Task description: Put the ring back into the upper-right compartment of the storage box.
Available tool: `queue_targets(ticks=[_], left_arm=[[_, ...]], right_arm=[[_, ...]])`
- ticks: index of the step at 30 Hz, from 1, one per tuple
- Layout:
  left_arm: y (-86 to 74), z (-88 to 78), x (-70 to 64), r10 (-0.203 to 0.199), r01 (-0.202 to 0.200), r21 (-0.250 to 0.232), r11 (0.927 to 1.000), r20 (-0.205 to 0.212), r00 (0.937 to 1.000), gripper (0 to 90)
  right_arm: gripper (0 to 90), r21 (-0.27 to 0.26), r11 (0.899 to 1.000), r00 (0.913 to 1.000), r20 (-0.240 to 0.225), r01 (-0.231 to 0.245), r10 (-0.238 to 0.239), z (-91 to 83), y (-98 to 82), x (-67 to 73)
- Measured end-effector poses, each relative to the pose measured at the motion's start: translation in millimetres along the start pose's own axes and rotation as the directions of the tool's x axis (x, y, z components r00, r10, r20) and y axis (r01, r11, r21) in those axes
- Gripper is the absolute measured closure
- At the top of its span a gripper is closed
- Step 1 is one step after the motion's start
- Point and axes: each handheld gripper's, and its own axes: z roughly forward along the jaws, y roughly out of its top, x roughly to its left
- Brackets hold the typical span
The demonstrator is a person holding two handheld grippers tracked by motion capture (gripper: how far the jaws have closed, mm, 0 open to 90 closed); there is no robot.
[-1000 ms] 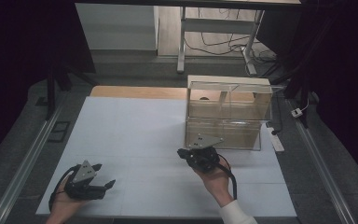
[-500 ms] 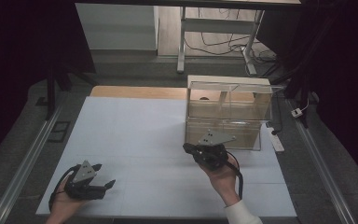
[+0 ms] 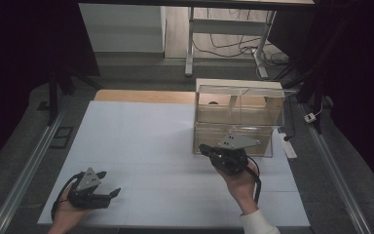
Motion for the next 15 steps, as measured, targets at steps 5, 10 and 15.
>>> queue_targets(ticks=[5, 10, 15], left_arm=[[-0.1, 0.0, 0.0, 0.0, 0.0, 0.0, 1.0, 0.0, 1.0, 21.1], [0.1, -0.1, 0.0, 0.0, 0.0, 0.0, 1.0, 0.0, 1.0, 21.1], [-0.2, 0.1, -0.1, -0.002, 0.002, -0.001, 1.0, 0.001, 1.0, 21.1]], right_arm=[[86.7, -0.022, 1.0, 0.9997, 0.019, -0.013, 0.014, -8.8, 1.4, -5.9], [86.7, -0.036, 0.999, 0.9992, 0.034, -0.021, 0.022, -14.7, 2.3, -9.3], [86.7, -0.056, 0.998, 0.9981, 0.049, -0.033, 0.036, -23.1, 3.4, -14.5]])
